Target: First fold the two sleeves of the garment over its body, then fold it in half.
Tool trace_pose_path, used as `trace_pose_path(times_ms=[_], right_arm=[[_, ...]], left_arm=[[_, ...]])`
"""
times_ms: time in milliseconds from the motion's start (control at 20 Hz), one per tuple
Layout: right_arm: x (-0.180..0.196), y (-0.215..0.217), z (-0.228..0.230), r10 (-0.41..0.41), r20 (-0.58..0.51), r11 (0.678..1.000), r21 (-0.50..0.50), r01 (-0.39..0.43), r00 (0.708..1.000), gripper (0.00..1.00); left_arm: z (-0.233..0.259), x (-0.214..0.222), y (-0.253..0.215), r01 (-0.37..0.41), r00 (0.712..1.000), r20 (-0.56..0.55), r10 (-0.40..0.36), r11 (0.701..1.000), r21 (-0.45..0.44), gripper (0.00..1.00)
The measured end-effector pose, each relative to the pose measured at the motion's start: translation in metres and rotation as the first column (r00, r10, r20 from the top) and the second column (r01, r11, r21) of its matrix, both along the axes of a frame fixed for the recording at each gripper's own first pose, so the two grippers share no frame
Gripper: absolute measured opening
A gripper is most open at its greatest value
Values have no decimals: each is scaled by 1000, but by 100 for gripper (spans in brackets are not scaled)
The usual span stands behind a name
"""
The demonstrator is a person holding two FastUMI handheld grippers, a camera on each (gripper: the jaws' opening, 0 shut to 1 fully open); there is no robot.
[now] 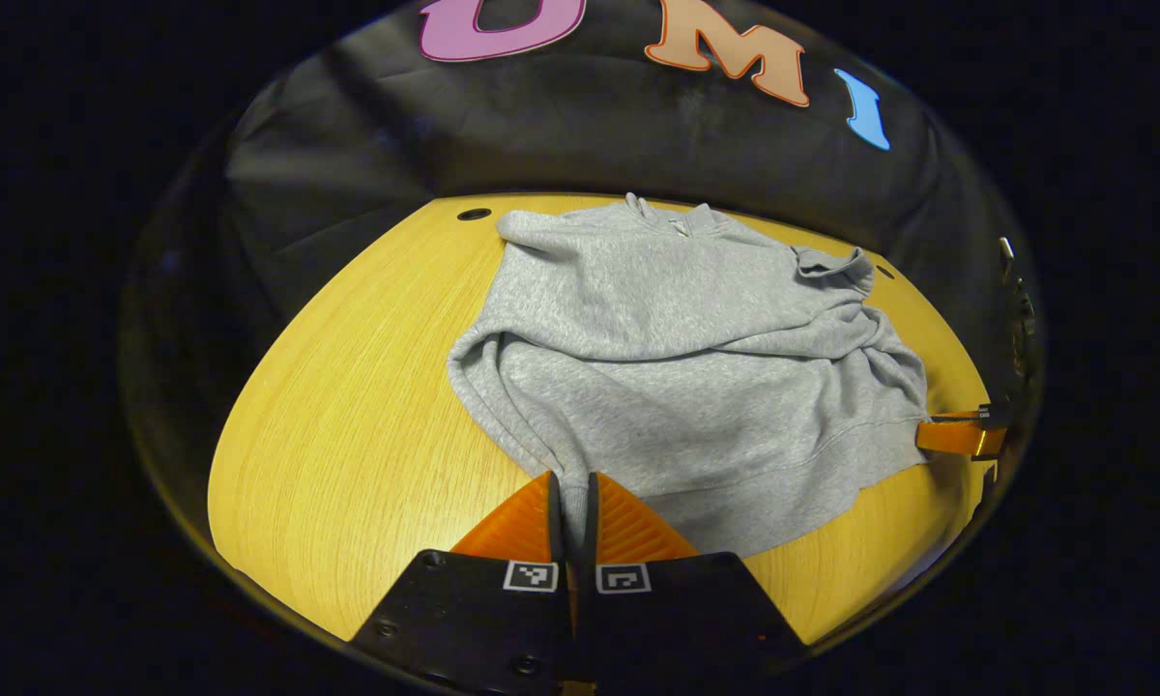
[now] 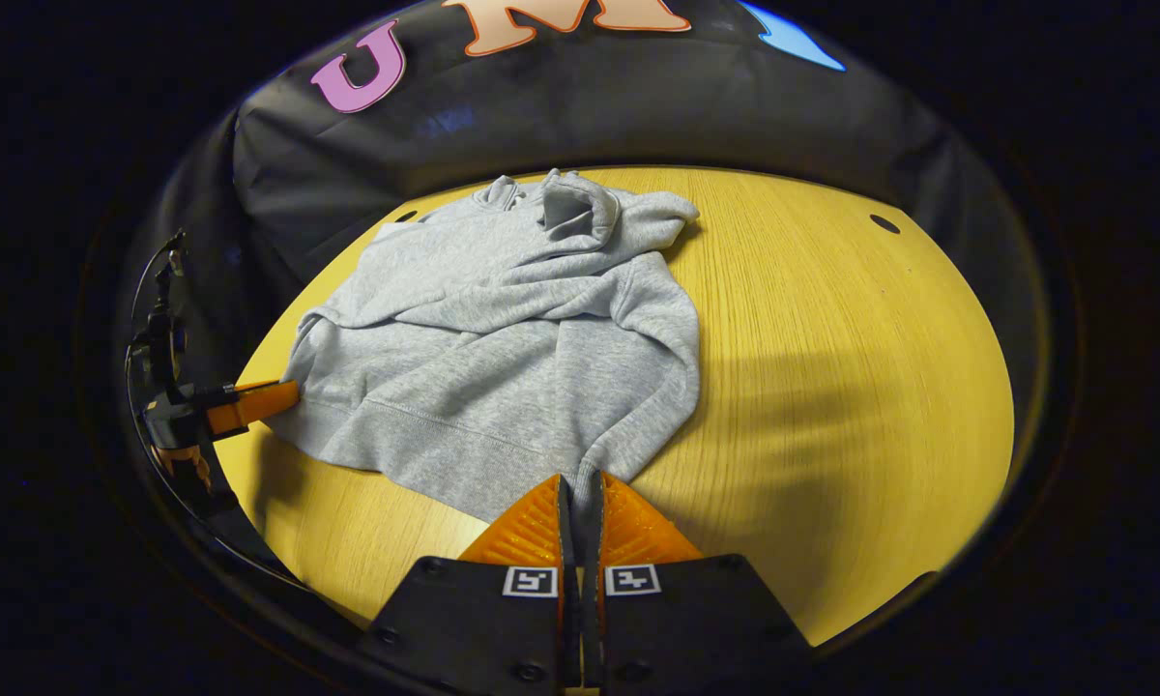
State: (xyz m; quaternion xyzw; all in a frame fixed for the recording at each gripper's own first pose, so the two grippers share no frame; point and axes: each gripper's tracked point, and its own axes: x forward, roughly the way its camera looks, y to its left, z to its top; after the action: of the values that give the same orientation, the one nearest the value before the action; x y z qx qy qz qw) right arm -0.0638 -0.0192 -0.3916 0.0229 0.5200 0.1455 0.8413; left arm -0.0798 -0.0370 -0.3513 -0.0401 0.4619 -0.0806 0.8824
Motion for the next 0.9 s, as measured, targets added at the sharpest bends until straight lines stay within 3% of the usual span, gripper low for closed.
trace_pose_path(times_ms=[250, 400, 600, 900], right_arm=[[1, 7, 3, 11, -25, 1000, 29, -10, 1000, 4], [5, 18, 18, -37, -57, 991, 129, 44, 998, 4], [15, 26, 41, -126, -101, 955, 256, 148, 987, 4], [41, 37, 75, -200, -132, 889, 392, 236, 971, 3]], left_arm=[[1, 1, 0, -3, 999, -36, 2, 1000, -22, 0], [6, 0, 0, 3, 998, -61, -6, 999, -34, 0], [27, 10, -6, 6, 999, -37, -9, 998, -69, 0], [57, 32, -21, 0, 1000, -5, -1, 989, -146, 0]])
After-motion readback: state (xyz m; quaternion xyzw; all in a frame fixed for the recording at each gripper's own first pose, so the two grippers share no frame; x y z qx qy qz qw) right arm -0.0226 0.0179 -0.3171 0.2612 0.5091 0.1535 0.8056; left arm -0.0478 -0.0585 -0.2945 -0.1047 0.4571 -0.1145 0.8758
